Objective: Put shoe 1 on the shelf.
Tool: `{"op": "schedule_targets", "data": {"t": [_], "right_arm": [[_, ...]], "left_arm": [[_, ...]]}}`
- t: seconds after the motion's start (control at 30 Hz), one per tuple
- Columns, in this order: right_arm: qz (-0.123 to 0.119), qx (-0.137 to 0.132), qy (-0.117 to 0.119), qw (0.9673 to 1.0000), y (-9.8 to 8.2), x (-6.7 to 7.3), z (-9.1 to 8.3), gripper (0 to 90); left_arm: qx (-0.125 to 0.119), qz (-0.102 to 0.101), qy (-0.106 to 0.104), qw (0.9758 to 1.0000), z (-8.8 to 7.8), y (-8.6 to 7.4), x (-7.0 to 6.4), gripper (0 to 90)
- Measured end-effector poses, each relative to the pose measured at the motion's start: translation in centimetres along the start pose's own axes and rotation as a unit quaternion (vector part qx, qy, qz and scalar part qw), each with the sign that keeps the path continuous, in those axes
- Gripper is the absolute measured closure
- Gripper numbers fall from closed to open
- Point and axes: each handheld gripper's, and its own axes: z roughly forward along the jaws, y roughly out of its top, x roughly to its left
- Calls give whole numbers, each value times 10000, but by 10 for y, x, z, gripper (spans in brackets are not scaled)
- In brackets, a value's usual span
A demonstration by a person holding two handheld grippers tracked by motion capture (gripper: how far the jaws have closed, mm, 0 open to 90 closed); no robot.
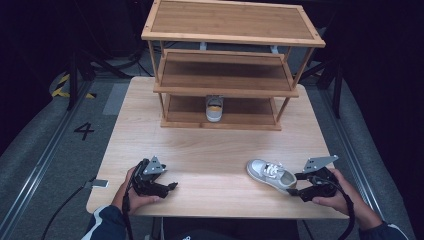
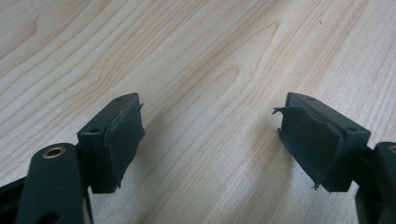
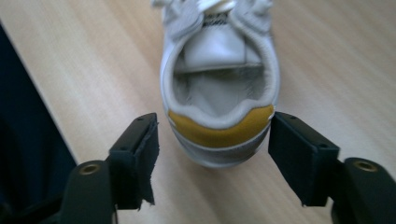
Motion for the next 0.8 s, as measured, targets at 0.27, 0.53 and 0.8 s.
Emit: {"op": "schedule_targets", "data": {"t": [0.27,0.53,0.8], "right_arm": [[-327,18,443,9985,-8,13,0,378],[-788,-128,888,9928,-1,38,7,500],[-1006,-246,1104,9885,15,56,21,539]], "left_arm": [[1,4,-3,10000,0,0,0,216],[1,3,-1,10000,0,0,0,216],[0,3,-1,10000,0,0,0,216]]}}
